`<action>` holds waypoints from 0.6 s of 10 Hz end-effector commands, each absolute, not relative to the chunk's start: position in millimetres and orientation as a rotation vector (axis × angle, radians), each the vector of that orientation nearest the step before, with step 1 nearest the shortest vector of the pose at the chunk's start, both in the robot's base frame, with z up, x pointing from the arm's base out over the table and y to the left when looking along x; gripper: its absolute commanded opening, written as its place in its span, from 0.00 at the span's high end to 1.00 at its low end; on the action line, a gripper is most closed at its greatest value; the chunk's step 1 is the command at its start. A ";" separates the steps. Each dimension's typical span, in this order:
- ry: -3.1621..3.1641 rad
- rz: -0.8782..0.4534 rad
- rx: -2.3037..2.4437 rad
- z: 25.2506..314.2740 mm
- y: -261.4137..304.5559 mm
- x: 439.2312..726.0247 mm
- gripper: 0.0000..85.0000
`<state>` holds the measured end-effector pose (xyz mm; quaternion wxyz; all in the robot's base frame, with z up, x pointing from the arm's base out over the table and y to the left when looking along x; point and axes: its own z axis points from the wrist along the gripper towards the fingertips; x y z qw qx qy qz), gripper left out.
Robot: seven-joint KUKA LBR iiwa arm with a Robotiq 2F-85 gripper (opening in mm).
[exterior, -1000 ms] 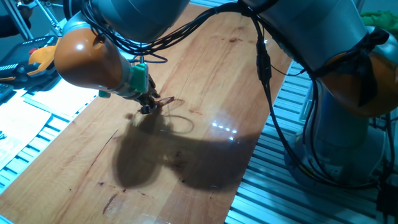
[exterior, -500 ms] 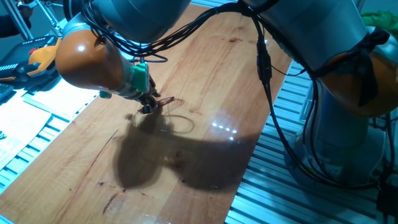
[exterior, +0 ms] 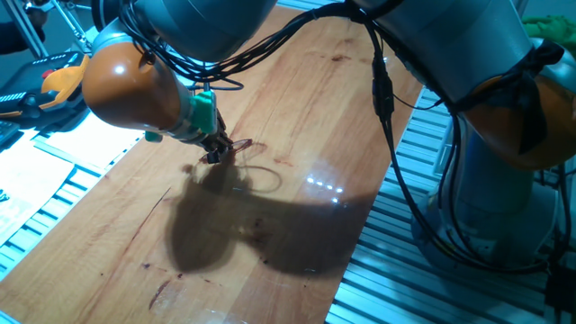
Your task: Unfold the leg of the glasses (with one hand)
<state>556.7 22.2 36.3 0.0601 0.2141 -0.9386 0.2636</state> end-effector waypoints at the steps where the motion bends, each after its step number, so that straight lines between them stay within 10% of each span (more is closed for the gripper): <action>1: -2.841 0.798 0.648 36.0 22.2 556.7 0.80; 4: -2.843 0.794 0.649 35.6 22.6 556.8 0.80; 6: -2.841 0.784 0.646 35.7 22.7 556.8 1.00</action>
